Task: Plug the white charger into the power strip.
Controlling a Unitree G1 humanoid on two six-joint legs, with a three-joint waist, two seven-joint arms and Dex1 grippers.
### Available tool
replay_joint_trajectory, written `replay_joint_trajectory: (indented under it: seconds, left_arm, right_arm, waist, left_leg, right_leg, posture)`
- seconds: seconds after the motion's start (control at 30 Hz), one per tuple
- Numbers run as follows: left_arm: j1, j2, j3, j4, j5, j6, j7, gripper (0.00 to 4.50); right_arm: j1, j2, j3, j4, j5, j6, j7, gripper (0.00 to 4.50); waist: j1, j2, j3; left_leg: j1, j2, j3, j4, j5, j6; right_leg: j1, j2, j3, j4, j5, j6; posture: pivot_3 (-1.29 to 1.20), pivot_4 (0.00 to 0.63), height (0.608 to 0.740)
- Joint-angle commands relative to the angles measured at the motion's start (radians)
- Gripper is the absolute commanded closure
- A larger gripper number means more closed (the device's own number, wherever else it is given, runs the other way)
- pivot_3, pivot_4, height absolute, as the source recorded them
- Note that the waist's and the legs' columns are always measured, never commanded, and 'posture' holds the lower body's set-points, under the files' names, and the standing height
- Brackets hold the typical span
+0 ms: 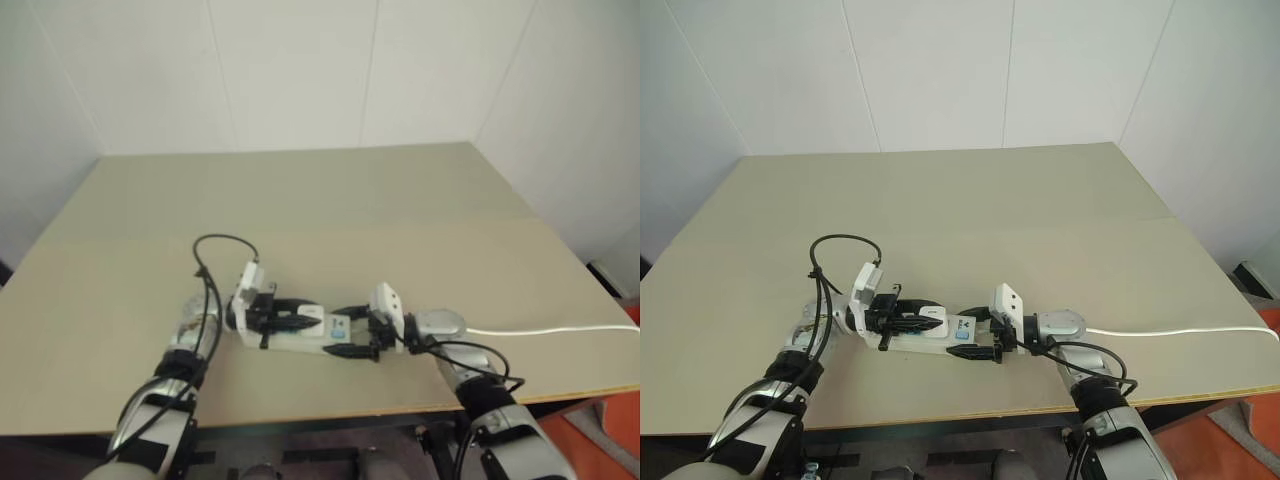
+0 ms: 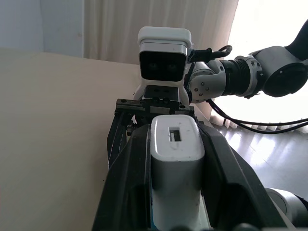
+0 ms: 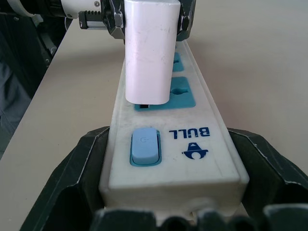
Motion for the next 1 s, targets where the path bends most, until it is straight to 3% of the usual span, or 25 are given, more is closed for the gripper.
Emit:
replay_joint_trajectory:
  seconds: [0.03,0.37,1.0]
  left_arm:
    - [0.026,0.075,0.049,0.016,0.026,0.002,-0.003,3.48]
    - [0.007,0.081,-0.033,0.025,0.029,-0.039,-0.003,3.48]
    - [0.038,0.096,-0.078,0.129,0.07,-0.116,-0.003,3.48]
  right_arm:
    - [0.0,-0.016,-0.005,0.013,0.003,-0.011,0.021,1.1]
    - [-0.028,-0.008,-0.005,0.034,0.025,-0.008,0.067,1.1]
    - [-0.08,0.018,-0.006,0.146,0.015,-0.074,0.104,1.1]
  waist:
    - [0.0,0.0,0.0]
    - [0.0,0.0,0.0]
    - [0.0,0.0,0.0]
  left_leg:
    - [0.0,0.0,0.0,0.0,0.0,0.0]
    - [0.0,0.0,0.0,0.0,0.0,0.0]
    - [0.002,0.0,0.0,-0.001,0.0,0.001]
  right_leg:
    - [0.0,0.0,0.0,0.0,0.0,0.0]
    - [0.0,0.0,0.0,0.0,0.0,0.0]
    - [0.001,0.0,0.0,0.0,0.0,0.0]
  posture:
    - [0.0,0.15,0.74]
    - [0.0,0.15,0.74]
    - [0.0,0.15,0.74]
